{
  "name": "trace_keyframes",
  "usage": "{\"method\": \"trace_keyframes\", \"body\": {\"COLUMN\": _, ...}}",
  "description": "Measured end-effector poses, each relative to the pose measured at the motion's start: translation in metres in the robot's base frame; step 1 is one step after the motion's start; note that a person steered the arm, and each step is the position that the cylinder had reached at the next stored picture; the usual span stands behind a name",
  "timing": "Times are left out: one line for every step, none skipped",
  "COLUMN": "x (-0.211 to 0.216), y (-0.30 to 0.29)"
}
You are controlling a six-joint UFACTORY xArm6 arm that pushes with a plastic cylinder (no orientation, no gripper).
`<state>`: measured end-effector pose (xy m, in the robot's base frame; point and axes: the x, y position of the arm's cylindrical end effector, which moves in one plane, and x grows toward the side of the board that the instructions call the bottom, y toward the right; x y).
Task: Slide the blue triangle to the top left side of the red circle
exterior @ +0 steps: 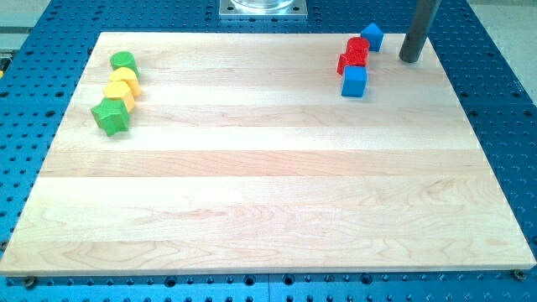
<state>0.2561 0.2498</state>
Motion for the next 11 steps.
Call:
{"method": "trace_keyframes", "body": {"x": 0.005, "y": 0.002}}
{"method": "trace_keyframes", "body": {"x": 0.009, "y": 0.007}}
{"method": "trace_keyframes", "body": {"x": 0.003, "y": 0.020}}
{"method": "trace_keyframes", "body": {"x": -0.020, "y": 0.045}}
{"method": "trace_keyframes", "body": {"x": -0.065, "y": 0.037}}
{"method": "trace_keyframes", "body": {"x": -0.064, "y": -0.005}}
{"method": "trace_keyframes", "body": {"x": -0.057, "y": -0.041}}
{"method": "trace_keyframes", "body": {"x": -0.057, "y": -0.042}}
{"method": "trace_keyframes", "body": {"x": -0.053, "y": -0.049}}
{"method": "trace_keyframes", "body": {"x": -0.049, "y": -0.076}}
{"method": "trace_keyframes", "body": {"x": -0.046, "y": -0.087}}
